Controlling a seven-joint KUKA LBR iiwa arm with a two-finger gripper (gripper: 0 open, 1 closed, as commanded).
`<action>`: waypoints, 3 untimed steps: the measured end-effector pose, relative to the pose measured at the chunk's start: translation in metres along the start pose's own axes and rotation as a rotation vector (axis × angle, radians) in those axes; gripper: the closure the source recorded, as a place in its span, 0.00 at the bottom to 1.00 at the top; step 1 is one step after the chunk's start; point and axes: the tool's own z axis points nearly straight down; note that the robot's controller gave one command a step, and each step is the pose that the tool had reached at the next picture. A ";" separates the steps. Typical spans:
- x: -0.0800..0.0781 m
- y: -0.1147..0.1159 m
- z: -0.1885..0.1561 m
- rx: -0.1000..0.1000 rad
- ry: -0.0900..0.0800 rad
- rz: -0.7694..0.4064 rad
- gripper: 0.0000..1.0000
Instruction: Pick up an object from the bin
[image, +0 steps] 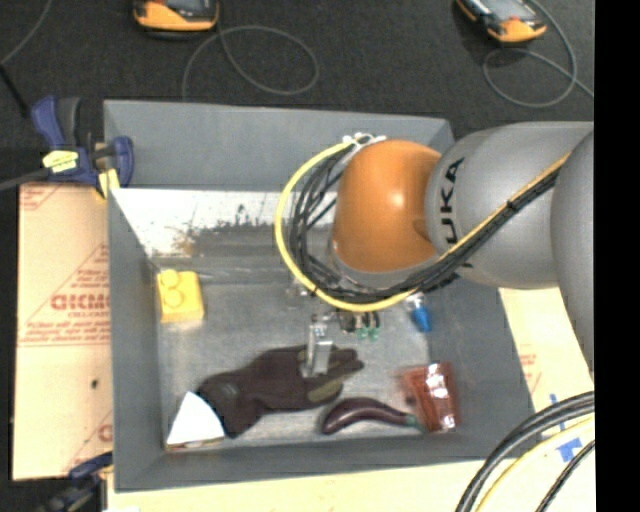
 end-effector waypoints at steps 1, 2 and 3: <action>-0.002 0.000 -0.005 -0.001 -0.008 0.002 0.00; 0.018 0.022 0.050 0.000 -0.008 -0.108 0.00; 0.024 0.031 0.065 0.001 -0.003 -0.183 0.00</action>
Offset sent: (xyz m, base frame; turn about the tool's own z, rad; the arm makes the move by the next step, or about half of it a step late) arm -0.0363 0.0415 -0.0957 -0.1997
